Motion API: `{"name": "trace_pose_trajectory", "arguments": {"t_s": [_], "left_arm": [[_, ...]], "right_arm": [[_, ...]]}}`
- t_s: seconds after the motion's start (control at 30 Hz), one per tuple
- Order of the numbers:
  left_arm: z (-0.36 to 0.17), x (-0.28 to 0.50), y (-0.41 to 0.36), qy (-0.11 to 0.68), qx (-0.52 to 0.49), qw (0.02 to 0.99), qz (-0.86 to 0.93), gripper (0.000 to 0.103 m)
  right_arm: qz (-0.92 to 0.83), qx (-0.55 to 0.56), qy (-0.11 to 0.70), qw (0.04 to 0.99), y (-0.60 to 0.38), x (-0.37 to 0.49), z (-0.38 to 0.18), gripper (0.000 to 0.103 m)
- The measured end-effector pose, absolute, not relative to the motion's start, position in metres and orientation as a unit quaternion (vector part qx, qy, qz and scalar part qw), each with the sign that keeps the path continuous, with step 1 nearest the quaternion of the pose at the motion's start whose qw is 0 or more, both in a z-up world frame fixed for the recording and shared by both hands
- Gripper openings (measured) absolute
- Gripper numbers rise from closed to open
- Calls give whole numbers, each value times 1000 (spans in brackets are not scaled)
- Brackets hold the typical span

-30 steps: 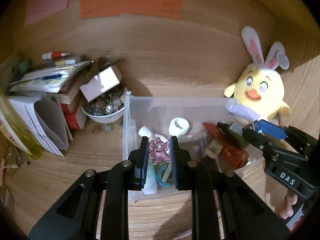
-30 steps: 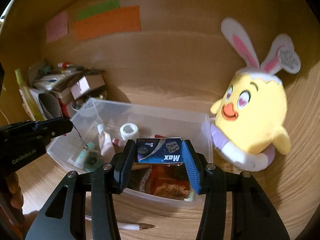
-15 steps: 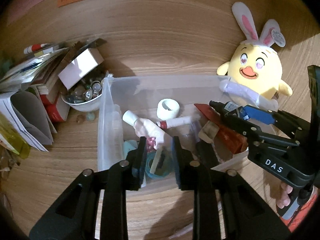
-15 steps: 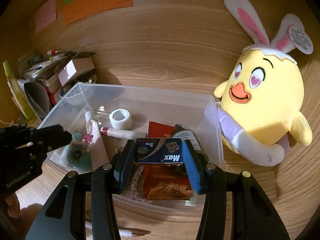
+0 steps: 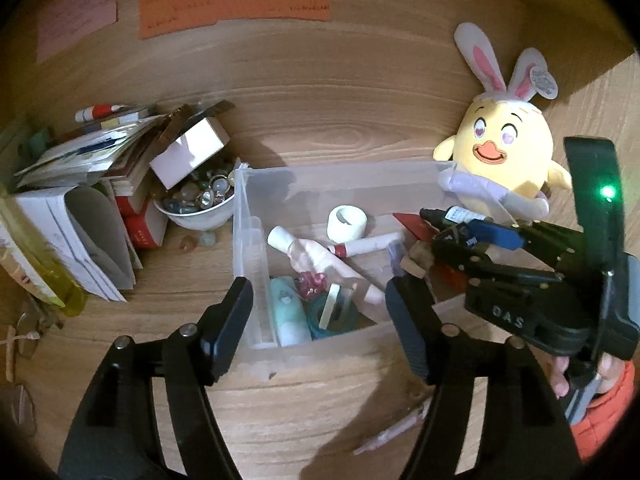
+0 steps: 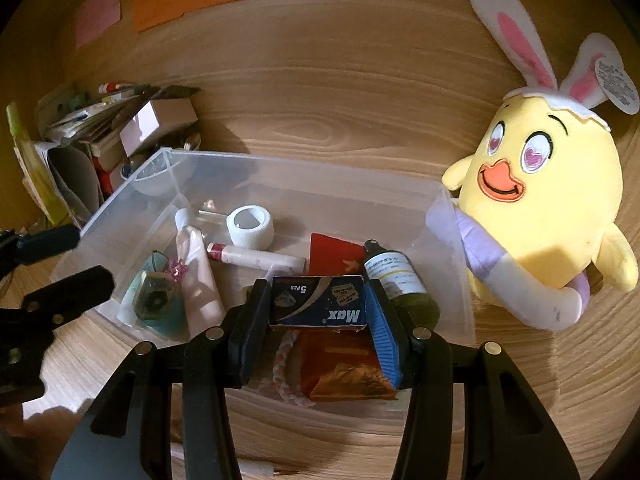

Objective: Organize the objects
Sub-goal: 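Lower the blue Max box into the box and open the right gripper, then withdraw both grippers toward the white pen and small brown bead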

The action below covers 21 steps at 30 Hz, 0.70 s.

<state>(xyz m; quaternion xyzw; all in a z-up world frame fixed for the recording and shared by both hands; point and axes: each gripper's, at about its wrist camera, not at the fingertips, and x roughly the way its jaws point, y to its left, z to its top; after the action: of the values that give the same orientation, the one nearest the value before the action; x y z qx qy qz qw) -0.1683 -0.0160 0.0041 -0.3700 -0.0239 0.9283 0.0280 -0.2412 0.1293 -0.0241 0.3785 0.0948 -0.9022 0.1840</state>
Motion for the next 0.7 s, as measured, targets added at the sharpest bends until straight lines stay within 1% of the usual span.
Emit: {"name": "trace_pose_trajectory", "arguments": {"t_s": [0.07, 0.43, 0.5, 0.53, 0.6, 0.63, 0.7], "left_arm": [[4, -162, -16, -22, -367, 25, 930, 76], [-7, -142, -19, -20, -381, 22, 924, 77], [-9, -140, -19, -22, -384, 25, 923, 77], [-10, -139, -19, -22, -385, 26, 922, 77], [-10, -136, -17, -21, -386, 28, 922, 77], [-11, -135, -17, -20, -386, 29, 922, 77], [-11, -133, -16, -19, -387, 31, 922, 77]], "right_arm": [[-902, 379, 95, 184, 129, -242, -24, 44], [-903, 381, 96, 175, 128, -240, -23, 45], [-902, 383, 93, 178, 128, -239, -22, 49], [-903, 381, 93, 176, 128, -238, -21, 52], [-907, 372, 106, 166, 126, -233, -19, 62], [-909, 367, 111, 161, 125, -231, -18, 71], [-913, 357, 125, 155, 122, -226, -16, 72]]}}
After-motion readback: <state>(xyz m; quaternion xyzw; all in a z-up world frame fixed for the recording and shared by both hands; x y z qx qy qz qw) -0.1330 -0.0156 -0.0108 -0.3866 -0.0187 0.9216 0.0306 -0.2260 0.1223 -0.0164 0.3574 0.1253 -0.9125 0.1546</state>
